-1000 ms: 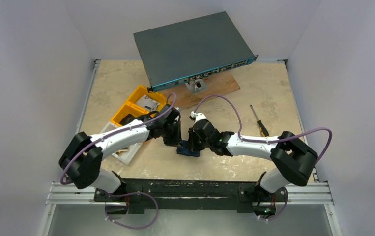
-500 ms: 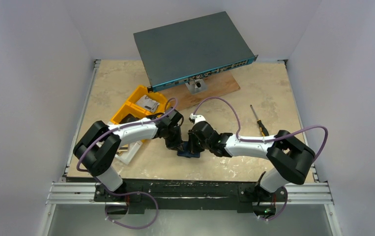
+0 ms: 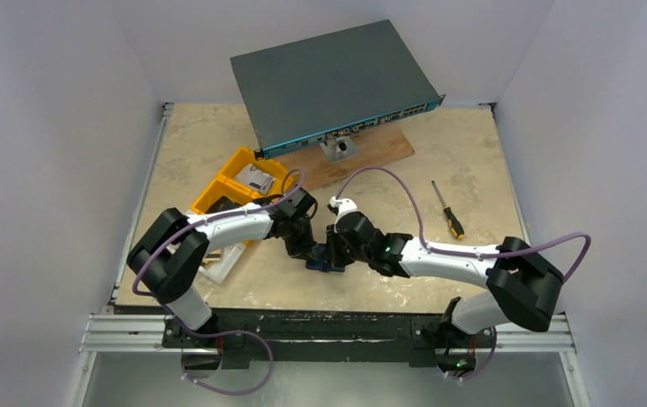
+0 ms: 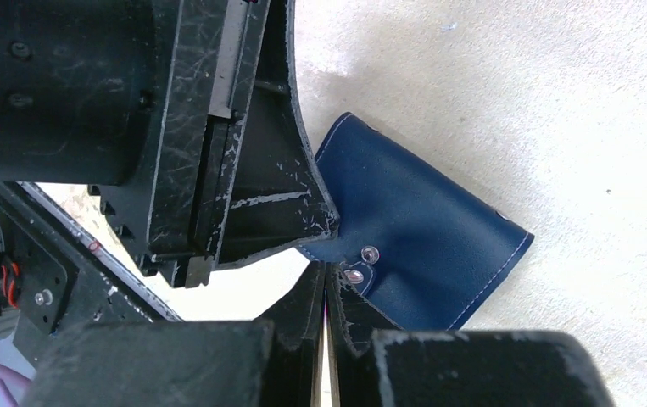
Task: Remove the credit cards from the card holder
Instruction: Open the card holder at the center of the board.
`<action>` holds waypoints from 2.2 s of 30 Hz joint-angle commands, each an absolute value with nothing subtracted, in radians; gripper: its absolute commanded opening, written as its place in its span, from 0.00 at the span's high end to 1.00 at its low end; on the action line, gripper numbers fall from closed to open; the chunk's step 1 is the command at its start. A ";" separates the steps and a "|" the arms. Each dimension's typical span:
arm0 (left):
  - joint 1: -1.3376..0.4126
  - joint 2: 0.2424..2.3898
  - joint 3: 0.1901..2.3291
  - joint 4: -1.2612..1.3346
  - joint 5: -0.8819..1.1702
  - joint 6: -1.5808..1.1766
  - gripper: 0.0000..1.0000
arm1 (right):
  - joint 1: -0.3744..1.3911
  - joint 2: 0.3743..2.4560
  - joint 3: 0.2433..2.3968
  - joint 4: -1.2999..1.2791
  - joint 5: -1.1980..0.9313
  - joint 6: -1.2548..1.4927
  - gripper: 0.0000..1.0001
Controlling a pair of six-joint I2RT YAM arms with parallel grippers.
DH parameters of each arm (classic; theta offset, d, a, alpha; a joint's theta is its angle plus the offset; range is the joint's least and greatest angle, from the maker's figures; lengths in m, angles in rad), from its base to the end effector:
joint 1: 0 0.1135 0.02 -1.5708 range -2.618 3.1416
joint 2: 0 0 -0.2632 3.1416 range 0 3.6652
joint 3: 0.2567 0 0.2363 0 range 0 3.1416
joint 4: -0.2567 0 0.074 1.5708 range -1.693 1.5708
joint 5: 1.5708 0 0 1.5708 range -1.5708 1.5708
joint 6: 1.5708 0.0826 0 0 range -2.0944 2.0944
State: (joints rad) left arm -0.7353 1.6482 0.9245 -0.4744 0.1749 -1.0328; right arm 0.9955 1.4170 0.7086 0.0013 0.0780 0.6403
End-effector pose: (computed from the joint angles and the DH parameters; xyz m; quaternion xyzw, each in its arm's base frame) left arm 0.2187 -0.2172 0.1249 -0.1291 0.9705 -0.1971 0.0506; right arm 0.1747 0.2576 0.1689 -0.1443 0.8961 0.2810 0.3118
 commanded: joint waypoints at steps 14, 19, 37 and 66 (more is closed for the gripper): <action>-0.761 1.617 0.993 -0.507 0.115 -0.857 1.00 | 1.056 1.294 0.600 0.020 0.086 0.730 0.77; -0.781 1.573 1.002 -0.472 0.146 -0.813 0.86 | 1.035 1.219 0.636 -0.113 0.227 0.738 0.56; -0.909 1.689 1.133 -0.595 0.020 -0.713 0.61 | 0.813 1.147 0.547 -0.131 0.158 0.753 0.51; -1.005 1.375 1.200 -0.620 -0.033 -0.278 1.00 | 0.808 1.134 0.537 -0.129 0.171 0.797 0.53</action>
